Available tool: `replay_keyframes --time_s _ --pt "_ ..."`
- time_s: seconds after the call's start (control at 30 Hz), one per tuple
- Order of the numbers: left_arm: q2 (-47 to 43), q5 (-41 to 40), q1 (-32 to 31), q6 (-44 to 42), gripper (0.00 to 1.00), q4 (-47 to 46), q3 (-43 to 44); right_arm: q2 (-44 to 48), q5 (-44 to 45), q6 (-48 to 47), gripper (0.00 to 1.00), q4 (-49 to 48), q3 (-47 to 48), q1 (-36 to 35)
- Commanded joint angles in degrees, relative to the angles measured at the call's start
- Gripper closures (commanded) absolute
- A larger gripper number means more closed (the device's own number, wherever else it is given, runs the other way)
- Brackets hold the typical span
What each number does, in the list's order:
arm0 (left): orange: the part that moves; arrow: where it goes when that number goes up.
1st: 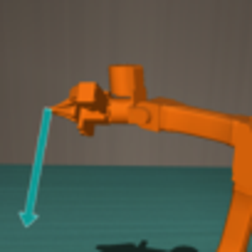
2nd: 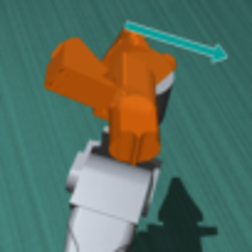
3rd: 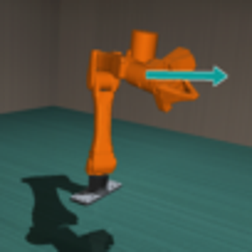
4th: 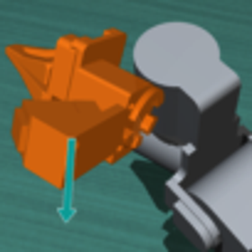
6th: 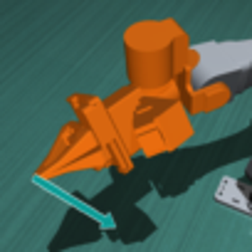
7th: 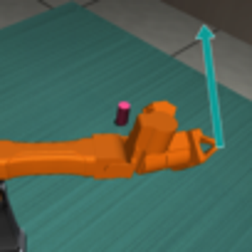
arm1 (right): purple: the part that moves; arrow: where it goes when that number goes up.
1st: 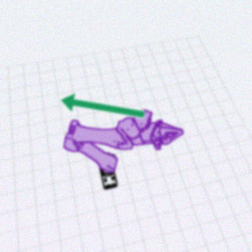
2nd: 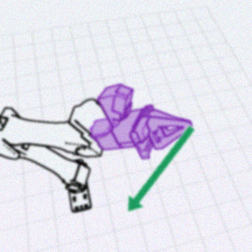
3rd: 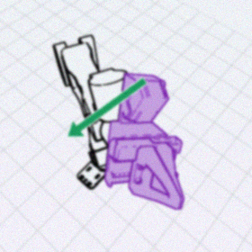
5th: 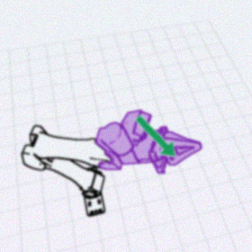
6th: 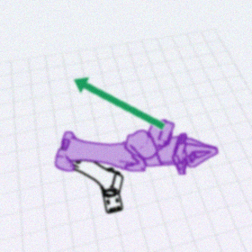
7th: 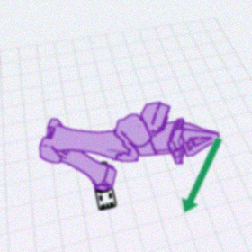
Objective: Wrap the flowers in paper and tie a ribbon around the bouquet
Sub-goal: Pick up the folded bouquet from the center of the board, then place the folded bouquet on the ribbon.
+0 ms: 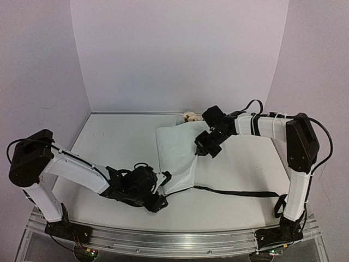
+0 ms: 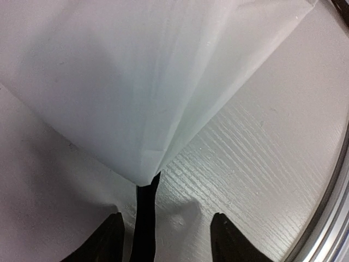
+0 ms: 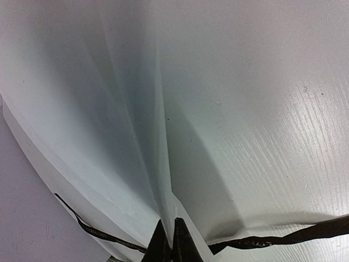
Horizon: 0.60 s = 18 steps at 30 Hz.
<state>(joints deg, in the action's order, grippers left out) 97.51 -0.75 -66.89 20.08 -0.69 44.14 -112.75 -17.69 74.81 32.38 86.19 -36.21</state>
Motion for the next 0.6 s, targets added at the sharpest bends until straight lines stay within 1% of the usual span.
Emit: replay_keyframes --time_s 0.0,0.13,0.23,0.4,0.57 --pt "-6.9 0.6 1.0 2.1 0.38 -3.3 -2.0 3.3 0.0 2.7 1.0 0.2 -0.6 0.0" --pt "-12.5 0.1 1.6 6.0 0.31 -2.2 -4.2 4.0 -0.5 5.0 1.0 -1.0 -2.0 0.0" --pt "-15.9 -1.7 2.5 10.2 0.31 1.5 -5.7 4.5 -1.5 7.2 1.0 -2.5 -3.1 0.0" --pt "-20.1 -6.5 4.4 20.1 0.37 15.6 -5.9 5.9 -3.2 11.2 1.0 -5.8 -6.1 0.0" --pt "-24.3 -8.5 7.6 34.0 0.34 28.2 -8.0 8.0 -4.6 13.6 1.0 -7.2 -8.7 0.0"
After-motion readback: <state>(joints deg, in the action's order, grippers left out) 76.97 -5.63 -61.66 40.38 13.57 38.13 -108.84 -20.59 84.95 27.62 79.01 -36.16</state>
